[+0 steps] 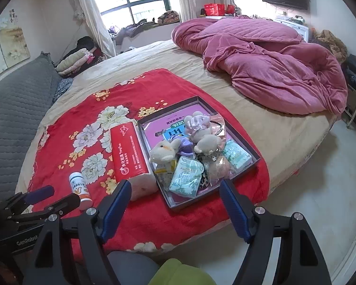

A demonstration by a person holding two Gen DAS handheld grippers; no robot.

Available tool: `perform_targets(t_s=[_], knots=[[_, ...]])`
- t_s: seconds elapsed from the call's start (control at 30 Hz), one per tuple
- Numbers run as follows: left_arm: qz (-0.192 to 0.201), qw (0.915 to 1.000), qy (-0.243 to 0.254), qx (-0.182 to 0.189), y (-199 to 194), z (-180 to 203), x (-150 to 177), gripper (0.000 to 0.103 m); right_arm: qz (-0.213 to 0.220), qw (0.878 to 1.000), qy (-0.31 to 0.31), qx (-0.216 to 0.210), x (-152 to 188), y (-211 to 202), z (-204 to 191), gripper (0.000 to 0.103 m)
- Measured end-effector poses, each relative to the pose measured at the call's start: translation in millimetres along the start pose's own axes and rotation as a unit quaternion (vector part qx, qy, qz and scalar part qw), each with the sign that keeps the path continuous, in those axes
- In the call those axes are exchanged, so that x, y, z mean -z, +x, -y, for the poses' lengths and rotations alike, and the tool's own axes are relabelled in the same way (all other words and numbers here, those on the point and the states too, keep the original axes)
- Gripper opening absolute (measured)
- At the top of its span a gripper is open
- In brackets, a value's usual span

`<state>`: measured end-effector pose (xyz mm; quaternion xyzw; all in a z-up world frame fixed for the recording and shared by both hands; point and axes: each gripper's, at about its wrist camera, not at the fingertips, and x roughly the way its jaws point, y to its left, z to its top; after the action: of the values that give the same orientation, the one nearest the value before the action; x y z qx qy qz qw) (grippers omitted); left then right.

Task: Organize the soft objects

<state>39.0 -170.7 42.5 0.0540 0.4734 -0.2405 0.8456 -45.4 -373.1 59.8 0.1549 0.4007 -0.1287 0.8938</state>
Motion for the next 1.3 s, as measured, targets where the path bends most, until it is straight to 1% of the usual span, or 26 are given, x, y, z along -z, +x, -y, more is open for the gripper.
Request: perform_targets(t_s=[0.23,0.47,0.97,1.17,1.3], knots=[[-0.001,1.0000,0.001,-0.003,-4,5,14,0.080,-0.008,1.000,-0.008,0.002,16,-3,-8,0.076],[0.002,1.0000,0.000,-0.006,-8,7,24,0.080,-0.001,1.000,-0.008,0.008,29,-10,-9,0.077],[0.008,0.9999,0.012,-0.006,-13,21,29,0.080,0.019,1.000,-0.001,0.021,33,-18,-2,0.077],[0.006,0.9998,0.017,-0.005,-12,27,31,0.080,0.017,0.999,0.002,0.032,36,-16,0,0.077],[0.000,0.9998,0.018,-0.007,-7,29,33,0.080,0.009,0.999,0.009,0.033,40,-12,4,0.077]])
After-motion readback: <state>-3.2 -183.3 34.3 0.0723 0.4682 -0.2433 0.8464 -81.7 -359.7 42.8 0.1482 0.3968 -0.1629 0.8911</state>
